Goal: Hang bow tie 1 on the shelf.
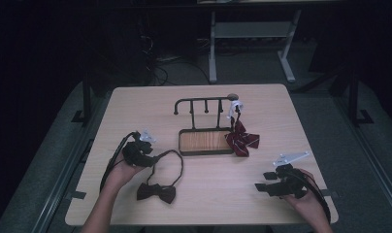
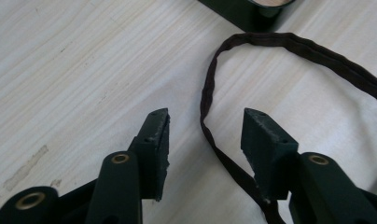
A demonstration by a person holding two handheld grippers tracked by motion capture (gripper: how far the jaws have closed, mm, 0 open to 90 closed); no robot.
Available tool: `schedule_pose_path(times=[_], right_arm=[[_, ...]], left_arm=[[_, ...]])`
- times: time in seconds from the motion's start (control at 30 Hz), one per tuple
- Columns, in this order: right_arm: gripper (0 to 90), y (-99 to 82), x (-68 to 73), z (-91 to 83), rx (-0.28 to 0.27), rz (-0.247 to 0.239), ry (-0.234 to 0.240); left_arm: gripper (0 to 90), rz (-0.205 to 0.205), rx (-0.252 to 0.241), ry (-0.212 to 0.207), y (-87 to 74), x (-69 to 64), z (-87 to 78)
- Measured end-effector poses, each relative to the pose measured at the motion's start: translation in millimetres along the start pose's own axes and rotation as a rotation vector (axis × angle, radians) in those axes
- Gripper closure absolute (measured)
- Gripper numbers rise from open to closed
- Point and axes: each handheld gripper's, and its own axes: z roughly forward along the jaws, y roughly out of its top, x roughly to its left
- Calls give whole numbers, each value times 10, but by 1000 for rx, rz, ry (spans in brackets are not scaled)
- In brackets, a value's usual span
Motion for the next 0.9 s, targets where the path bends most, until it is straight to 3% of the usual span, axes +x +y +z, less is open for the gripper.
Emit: schedule_pose_path(times=[0.3, 0.63, 0.9], right_arm=[[395, -3, 0, -19, -8, 8, -3], [402, 2, 20, -59, -38, 1, -6], [404, 5, 15, -83, -57, -1, 0]], left_arm=[[616, -23, 38, -24, 41, 28, 129], [763, -7, 90, -48, 52, 24, 204], [852, -2, 98, -56, 36, 46, 199]])
